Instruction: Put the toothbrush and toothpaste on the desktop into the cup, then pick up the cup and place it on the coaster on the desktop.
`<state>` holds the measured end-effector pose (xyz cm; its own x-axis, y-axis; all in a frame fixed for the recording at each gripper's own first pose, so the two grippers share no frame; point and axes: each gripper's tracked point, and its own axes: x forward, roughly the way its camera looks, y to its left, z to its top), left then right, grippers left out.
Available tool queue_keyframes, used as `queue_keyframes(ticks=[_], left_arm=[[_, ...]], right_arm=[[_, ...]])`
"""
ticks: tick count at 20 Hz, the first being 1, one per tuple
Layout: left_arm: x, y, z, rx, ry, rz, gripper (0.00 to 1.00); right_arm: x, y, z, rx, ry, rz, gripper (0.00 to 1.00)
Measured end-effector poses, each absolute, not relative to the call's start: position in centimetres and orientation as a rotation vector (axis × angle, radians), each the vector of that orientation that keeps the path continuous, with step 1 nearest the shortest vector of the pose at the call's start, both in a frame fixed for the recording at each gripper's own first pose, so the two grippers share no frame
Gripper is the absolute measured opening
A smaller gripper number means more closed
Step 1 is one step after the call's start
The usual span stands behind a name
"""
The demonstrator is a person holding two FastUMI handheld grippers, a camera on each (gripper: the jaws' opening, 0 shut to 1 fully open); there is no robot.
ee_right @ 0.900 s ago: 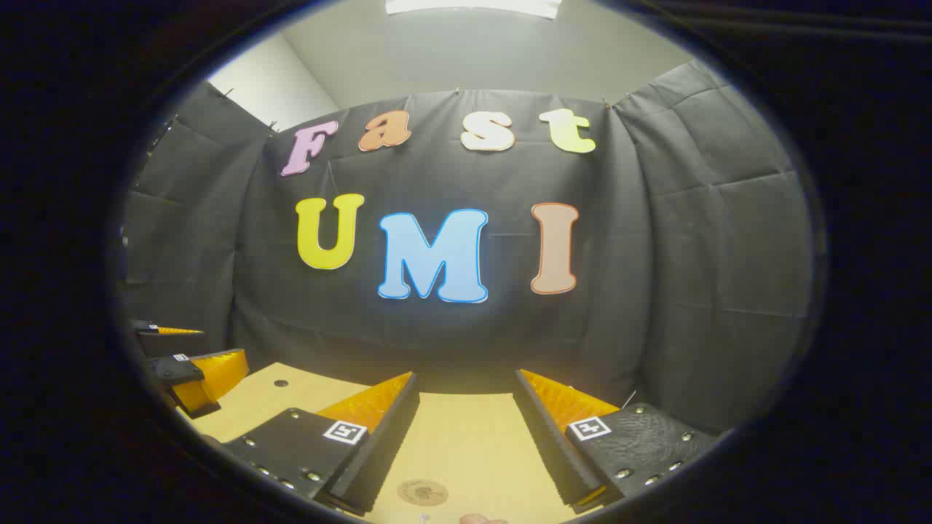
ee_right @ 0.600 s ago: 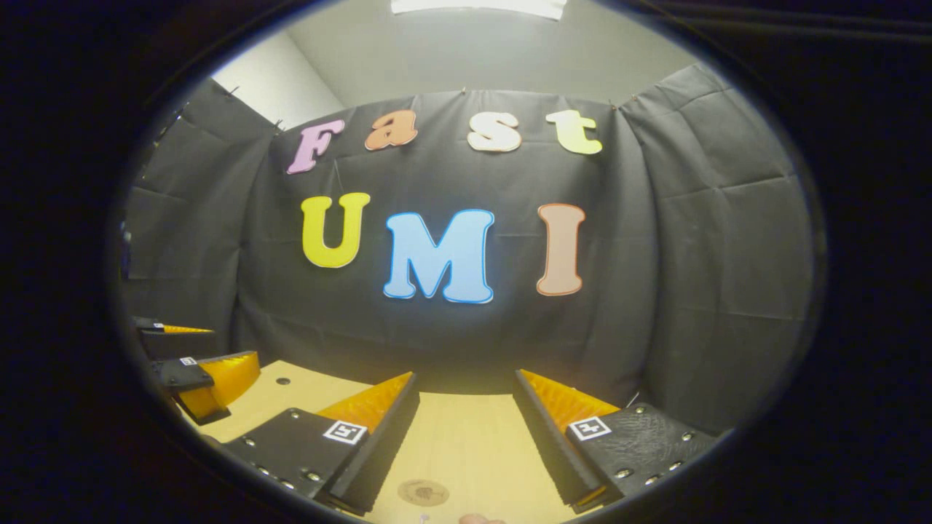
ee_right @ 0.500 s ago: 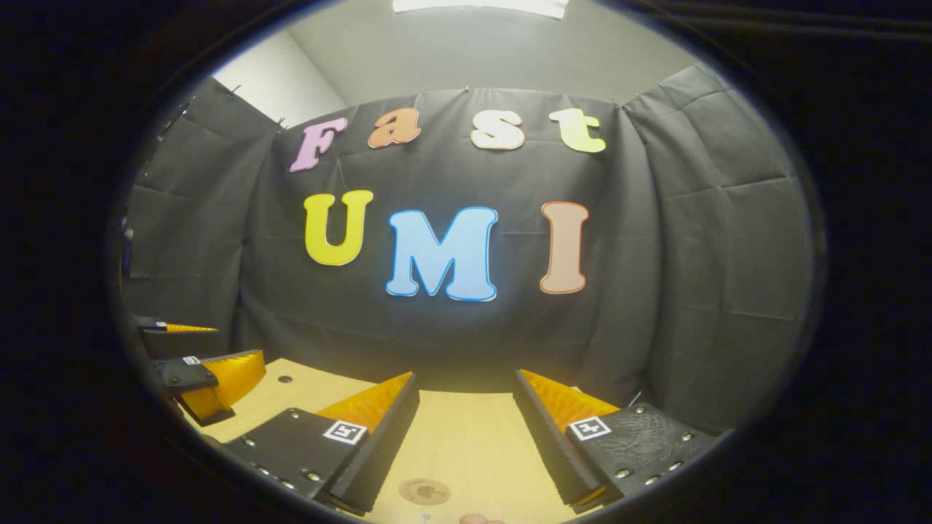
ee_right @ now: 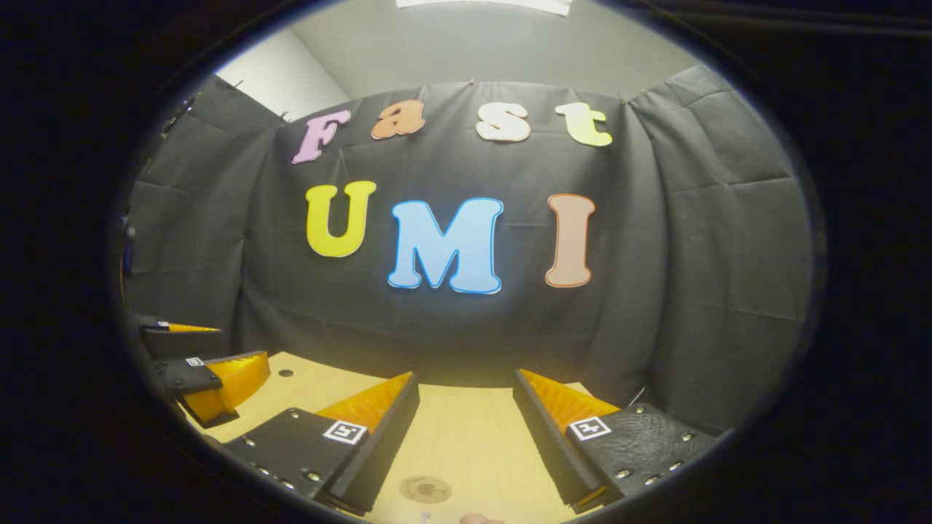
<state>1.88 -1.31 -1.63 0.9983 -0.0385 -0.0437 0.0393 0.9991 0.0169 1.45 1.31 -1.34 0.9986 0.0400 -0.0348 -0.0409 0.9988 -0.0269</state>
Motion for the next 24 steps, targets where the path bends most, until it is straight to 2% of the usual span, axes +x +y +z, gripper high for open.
queue_keyframes(ticks=[4, 15, 24], left_arm=[[2.4, -1.7, -2.8, 0.018, 0.076, -0.051, 0.95], [1.6, -2.3, -14.8, 0.017, 0.37, -0.098, 0.95], [-0.3, -3.6, -24.4, -0.017, 0.628, -0.149, 0.96]], right_arm=[[1.8, 1.5, -2.3, -0.028, 0.065, 0.041, 0.86], [1.5, 1.5, -12.0, -0.007, 0.339, 0.021, 0.86], [-2.0, 3.0, -22.9, 0.013, 0.713, 0.074, 0.85]])
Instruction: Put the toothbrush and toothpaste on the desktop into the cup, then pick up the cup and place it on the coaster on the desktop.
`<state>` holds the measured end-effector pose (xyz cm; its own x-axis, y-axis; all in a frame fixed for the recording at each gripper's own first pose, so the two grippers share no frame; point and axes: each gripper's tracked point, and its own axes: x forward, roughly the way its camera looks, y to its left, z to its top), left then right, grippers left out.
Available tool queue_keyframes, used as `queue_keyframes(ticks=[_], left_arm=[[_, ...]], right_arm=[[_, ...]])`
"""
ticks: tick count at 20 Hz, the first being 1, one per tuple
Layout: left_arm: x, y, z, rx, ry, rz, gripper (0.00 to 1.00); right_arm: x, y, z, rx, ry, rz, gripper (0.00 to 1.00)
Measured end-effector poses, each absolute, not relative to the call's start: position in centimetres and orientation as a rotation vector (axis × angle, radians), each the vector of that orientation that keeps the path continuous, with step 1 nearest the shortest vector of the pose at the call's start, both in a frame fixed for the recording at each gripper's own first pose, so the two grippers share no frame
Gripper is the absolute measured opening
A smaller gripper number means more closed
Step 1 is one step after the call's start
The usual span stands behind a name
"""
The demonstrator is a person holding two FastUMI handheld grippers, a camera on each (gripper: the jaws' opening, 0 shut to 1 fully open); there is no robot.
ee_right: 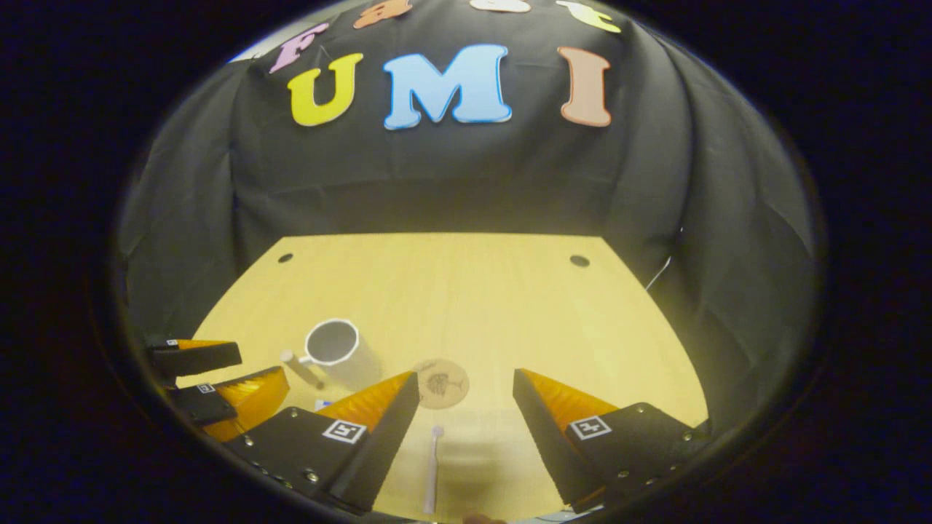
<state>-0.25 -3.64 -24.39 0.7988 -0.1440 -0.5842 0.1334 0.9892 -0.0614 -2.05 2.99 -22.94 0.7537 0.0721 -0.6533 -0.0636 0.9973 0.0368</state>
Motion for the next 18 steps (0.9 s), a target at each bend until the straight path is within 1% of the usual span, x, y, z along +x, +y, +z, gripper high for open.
queue_keyframes(ticks=[1, 7, 16, 17, 18], left_arm=[[-0.7, -3.7, -25.5, -0.031, 0.656, -0.151, 0.95], [-2.1, -3.6, -30.9, -0.048, 0.845, -0.158, 0.96], [-3.7, -3.7, -37.1, -0.04, 1.025, -0.149, 0.96], [-3.8, -3.6, -37.8, -0.036, 1.043, -0.143, 0.96], [-4.0, -3.6, -38.3, -0.041, 1.058, -0.14, 0.96]], right_arm=[[-2.9, 3.2, -24.6, 0.012, 0.763, 0.077, 0.86], [-5.5, 4.3, -29.7, 0.023, 0.953, 0.107, 0.86], [-8.4, 5.8, -35.1, 0.004, 1.184, 0.143, 0.88], [-8.9, 5.8, -35.5, 0.002, 1.212, 0.144, 0.85], [-9.2, 5.8, -35.8, 0.001, 1.231, 0.142, 0.88]])
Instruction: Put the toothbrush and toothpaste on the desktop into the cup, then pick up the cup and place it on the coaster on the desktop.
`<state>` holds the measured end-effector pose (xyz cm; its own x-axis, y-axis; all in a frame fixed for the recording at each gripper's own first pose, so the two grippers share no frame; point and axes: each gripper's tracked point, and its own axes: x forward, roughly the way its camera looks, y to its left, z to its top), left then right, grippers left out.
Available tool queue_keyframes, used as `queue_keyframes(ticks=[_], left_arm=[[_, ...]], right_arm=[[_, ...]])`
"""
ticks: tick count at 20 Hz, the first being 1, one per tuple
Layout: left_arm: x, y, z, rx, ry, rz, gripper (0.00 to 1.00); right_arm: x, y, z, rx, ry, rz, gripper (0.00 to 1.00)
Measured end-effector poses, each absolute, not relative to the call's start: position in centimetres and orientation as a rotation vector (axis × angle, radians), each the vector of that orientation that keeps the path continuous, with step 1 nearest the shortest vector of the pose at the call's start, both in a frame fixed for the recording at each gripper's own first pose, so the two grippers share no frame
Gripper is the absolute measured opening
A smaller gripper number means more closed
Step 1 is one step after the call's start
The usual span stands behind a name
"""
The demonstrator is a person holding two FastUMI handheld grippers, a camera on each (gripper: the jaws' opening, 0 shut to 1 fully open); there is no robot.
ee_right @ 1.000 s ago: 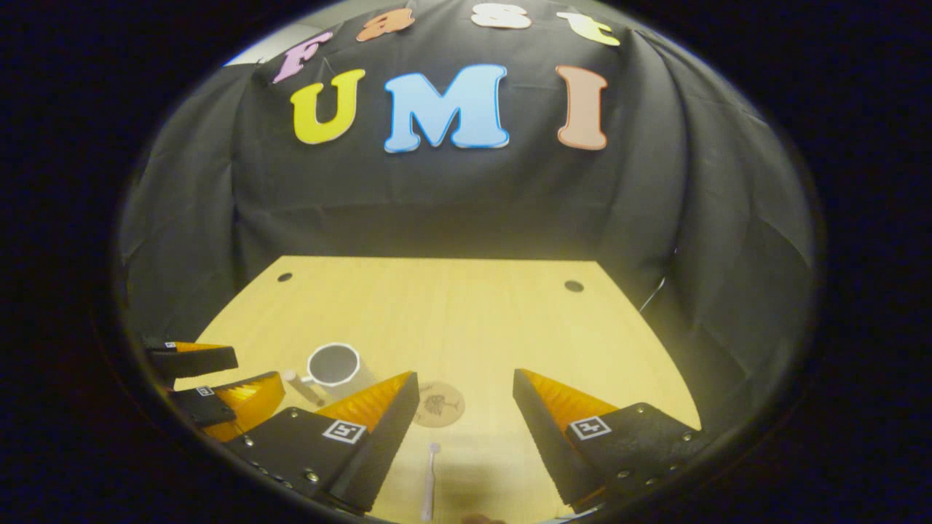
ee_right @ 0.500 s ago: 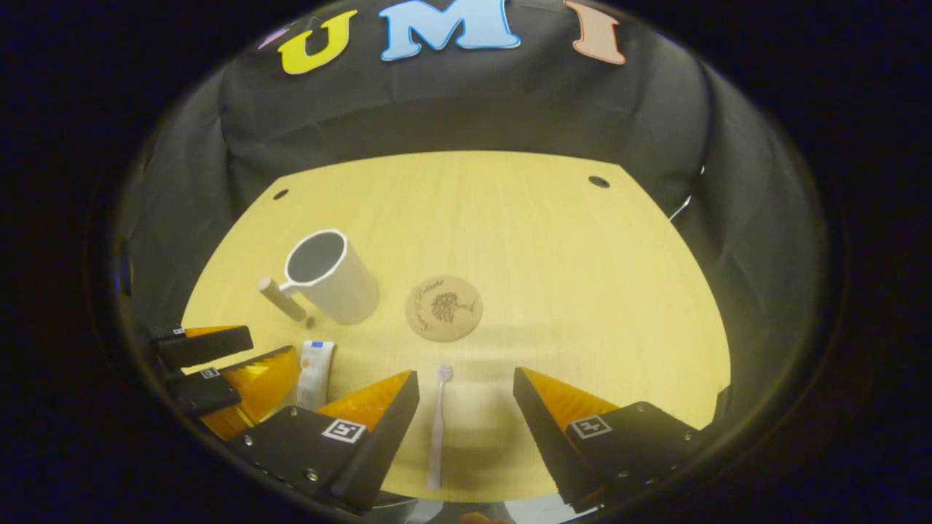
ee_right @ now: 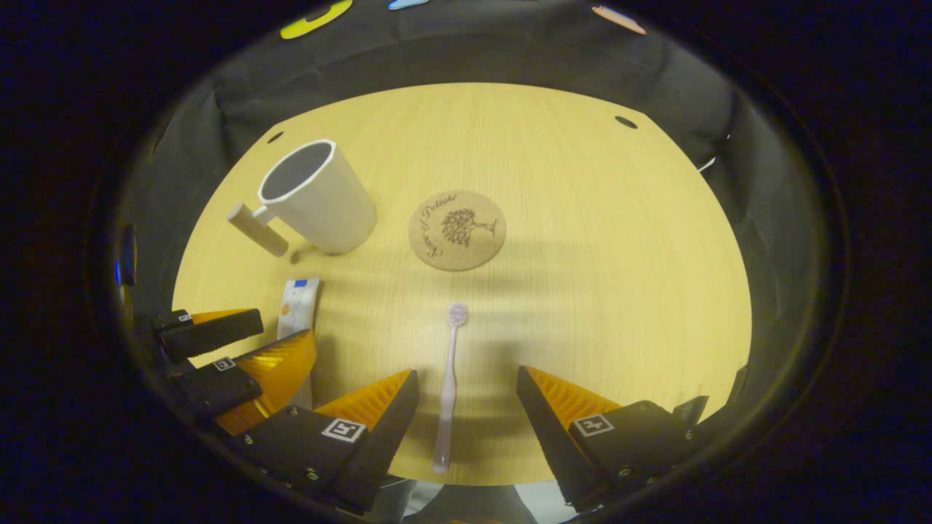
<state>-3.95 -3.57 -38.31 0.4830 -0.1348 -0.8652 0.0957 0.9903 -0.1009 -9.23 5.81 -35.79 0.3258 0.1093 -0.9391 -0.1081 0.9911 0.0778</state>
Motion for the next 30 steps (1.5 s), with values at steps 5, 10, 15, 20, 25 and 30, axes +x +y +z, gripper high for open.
queue_keyframes(ticks=[5, 10, 15, 20, 25, 30], left_arm=[[-4.4, -3.5, -40.1, -0.054, 1.112, -0.13, 0.96], [-4.4, -3.0, -40.7, -0.021, 1.133, -0.107, 0.97], [-4.3, -2.8, -40.7, -0.014, 1.138, -0.09, 0.95], [-3.8, -3.1, -41.0, 0.004, 1.128, -0.107, 0.58], [-3.8, -3.1, -40.7, 0.013, 1.145, -0.102, 0.32], [-3.9, -3.0, -39.1, 0.028, 1.128, -0.102, 0.15]], right_arm=[[-10.6, 6.1, -37.3, -0.033, 1.303, 0.16, 0.88], [-11.6, 6.2, -37.8, -0.083, 1.362, 0.18, 0.89], [-11.9, 6.0, -38.3, -0.078, 1.402, 0.167, 0.81], [-12.0, 6.0, -38.1, -0.059, 1.428, 0.159, 0.16], [-11.2, 6.1, -38.3, -0.015, 1.409, 0.123, 0.16], [-11.6, 6.2, -38.2, 0.032, 1.438, 0.122, 0.03]])
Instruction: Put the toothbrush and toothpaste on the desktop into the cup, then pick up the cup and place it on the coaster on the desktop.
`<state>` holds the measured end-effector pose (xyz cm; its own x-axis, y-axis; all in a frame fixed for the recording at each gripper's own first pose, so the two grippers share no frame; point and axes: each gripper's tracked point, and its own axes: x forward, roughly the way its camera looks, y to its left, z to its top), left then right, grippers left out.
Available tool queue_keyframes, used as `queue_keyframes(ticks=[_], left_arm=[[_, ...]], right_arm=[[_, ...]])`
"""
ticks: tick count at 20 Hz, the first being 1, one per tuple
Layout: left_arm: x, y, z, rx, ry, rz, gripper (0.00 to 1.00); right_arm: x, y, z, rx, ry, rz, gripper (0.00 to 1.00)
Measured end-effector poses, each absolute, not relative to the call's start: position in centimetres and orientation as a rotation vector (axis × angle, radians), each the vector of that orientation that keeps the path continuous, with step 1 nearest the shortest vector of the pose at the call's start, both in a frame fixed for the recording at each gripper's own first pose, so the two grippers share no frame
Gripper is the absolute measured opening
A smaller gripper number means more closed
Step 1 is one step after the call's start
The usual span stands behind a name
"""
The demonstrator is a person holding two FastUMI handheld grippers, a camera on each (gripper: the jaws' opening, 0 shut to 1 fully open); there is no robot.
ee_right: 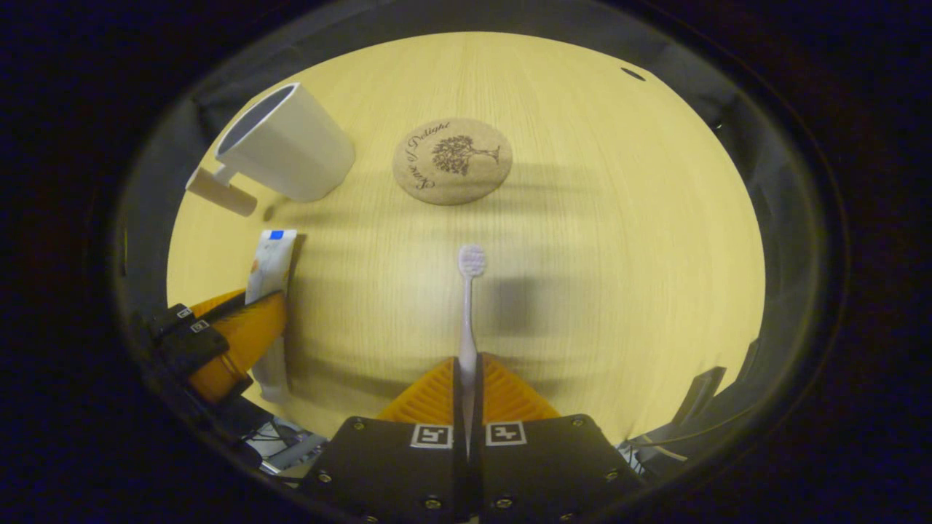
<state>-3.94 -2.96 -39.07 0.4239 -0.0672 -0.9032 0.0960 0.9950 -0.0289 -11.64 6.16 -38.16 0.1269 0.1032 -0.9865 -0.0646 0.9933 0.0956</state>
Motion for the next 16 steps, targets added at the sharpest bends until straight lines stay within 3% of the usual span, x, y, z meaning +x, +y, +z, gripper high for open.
queue_keyframes(ticks=[9, 16], left_arm=[[-3.4, -2.9, -35.4, -0.009, 1.091, -0.146, 0.15], [-4.3, -3.4, -27.5, -0.052, 1.014, -0.178, 0.15]], right_arm=[[-11.5, 6.0, -36.9, 0.088, 1.421, 0.122, 0.02], [-10.9, 5.5, -35.6, 0.123, 1.385, 0.116, 0.02]])
